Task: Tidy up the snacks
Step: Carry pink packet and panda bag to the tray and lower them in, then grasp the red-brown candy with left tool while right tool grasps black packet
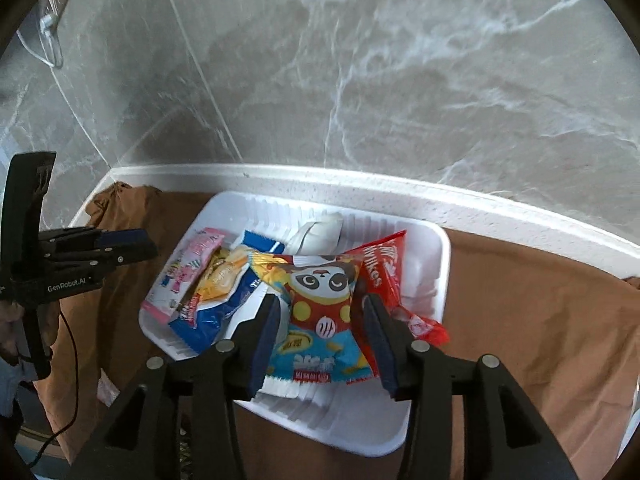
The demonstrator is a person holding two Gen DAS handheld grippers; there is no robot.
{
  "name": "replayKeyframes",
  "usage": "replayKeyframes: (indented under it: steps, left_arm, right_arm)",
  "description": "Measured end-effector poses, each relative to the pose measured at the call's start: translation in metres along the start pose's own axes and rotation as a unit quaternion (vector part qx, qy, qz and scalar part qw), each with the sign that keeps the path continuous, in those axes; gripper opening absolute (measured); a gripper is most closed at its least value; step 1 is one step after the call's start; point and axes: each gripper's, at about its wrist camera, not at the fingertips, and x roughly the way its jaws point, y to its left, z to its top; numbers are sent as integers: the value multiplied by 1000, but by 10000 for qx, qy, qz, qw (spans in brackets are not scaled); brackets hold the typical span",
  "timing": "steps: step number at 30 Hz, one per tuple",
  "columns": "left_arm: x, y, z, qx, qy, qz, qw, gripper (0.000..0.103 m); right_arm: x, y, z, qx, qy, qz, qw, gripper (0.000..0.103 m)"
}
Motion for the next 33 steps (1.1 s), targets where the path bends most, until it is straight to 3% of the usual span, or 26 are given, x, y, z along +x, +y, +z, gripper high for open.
replayKeyframes:
  steps: [4,15,23,33]
  left_arm:
    - [-23,-9,-20,-108,-66,-124,9998,41]
    - [-63,-56,-123,50,419,-431,9982,41]
    - [-56,-107,-191,451,989,-704,9916,42]
    - [-33,-130,-210,571,1183,-738,9886,42]
  right_arm:
    - [-28,5,-14,54,-114,133,9998,48]
    - [-64,40,-105,-257,315,478,9980,50]
    - [-58,62,-151,-522,726,574,9943,50]
    - [-49,82,-162,-831,850,567,9913,50]
